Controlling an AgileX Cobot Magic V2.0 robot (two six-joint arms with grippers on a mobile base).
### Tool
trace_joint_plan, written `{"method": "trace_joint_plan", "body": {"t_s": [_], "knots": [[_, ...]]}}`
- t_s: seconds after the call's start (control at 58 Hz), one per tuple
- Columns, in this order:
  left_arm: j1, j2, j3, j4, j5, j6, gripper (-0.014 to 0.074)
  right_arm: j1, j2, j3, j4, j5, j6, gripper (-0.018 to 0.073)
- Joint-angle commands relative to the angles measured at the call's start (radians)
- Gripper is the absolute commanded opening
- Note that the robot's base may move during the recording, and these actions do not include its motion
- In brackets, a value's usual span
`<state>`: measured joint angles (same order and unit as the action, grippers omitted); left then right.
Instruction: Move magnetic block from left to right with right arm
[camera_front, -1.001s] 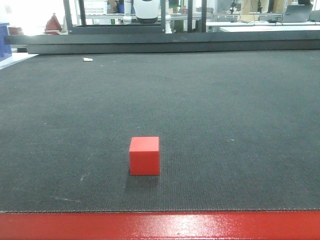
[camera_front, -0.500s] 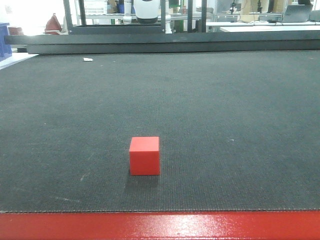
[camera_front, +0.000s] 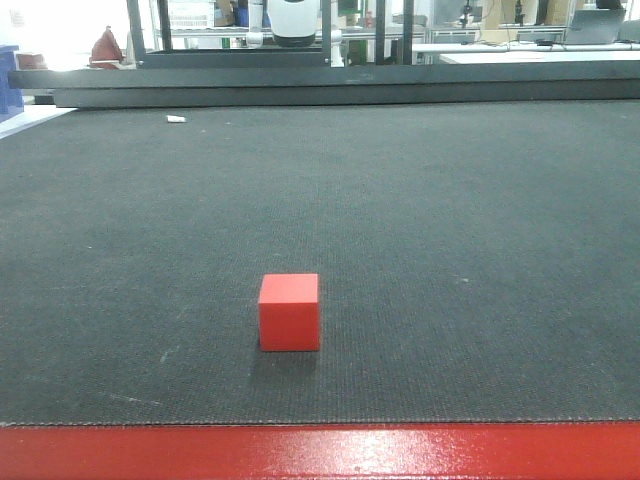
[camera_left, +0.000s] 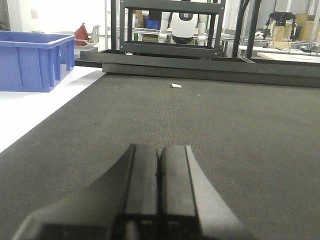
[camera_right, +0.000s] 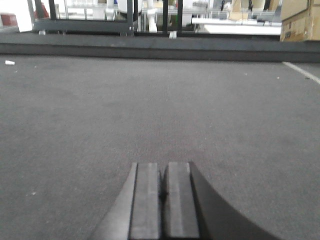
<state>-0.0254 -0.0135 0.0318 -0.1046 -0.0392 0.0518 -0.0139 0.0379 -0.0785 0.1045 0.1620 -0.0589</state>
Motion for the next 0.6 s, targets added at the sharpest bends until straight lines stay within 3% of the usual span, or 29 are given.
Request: {"method": "trace_joint_plan", "body": {"t_s": [0.0, 0.38, 0.587], "knots": [[0.001, -0.012, 0.008, -0.005, -0.087, 0.000, -0.0126, -0.004, 0.080, -0.074, 0.002, -0.038, 0.015, 0.0034], [0.001, -0.012, 0.008, -0.005, -0.087, 0.000, -0.0126, 0.026, 0.449, -0.261, -0.077, 0.122, 0.029, 0.0034], [0.001, -0.012, 0.008, -0.005, -0.087, 0.000, -0.0126, 0.147, 0.624, -0.354, -0.111, 0.125, 0.188, 0.0034]]}}
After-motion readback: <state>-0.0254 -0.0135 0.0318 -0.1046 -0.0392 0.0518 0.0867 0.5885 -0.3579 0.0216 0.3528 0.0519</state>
